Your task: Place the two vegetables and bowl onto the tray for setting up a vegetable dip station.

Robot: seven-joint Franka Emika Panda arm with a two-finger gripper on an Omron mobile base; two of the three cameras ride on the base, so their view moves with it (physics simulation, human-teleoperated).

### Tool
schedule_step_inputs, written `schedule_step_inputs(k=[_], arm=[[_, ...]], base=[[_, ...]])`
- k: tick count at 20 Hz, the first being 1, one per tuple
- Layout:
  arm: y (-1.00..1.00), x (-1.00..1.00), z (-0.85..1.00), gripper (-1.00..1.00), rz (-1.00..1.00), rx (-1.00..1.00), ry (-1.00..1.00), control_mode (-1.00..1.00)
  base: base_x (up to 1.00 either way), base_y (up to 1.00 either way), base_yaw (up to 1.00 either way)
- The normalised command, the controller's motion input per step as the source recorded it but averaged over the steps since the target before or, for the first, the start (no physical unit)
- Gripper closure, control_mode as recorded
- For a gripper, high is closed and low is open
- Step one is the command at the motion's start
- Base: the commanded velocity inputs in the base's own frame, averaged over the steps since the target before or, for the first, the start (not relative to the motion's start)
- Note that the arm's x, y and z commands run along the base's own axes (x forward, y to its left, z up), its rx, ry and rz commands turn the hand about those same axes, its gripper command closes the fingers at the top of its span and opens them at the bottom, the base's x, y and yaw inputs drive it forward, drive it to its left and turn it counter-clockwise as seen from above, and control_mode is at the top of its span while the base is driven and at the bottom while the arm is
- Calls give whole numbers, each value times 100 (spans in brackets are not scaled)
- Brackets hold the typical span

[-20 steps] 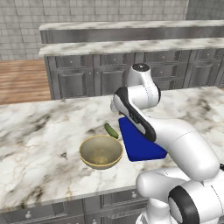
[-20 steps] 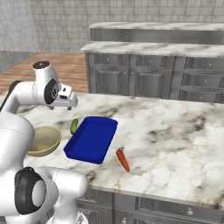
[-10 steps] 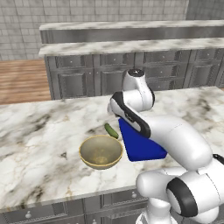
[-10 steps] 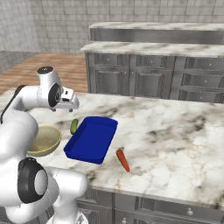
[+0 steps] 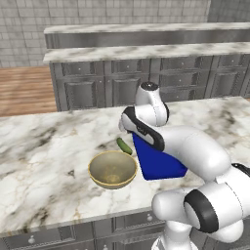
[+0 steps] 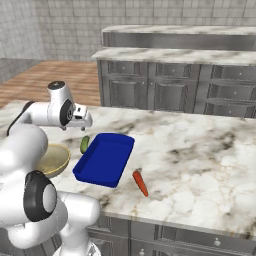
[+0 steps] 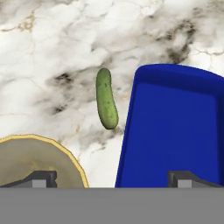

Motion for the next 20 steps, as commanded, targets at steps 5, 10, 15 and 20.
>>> schedule_step_inputs(k=[5, 10, 15, 20], arm=[[5, 21, -28, -100, 3, 0, 0, -100], [8, 24, -25, -100, 1, 0, 0, -100], [6, 27, -23, -100, 1, 0, 0, -100], [3, 21, -20, -100, 1, 0, 0, -100]], base=[[0, 0, 0], [0, 0, 0], [0, 0, 0], [0, 0, 0]])
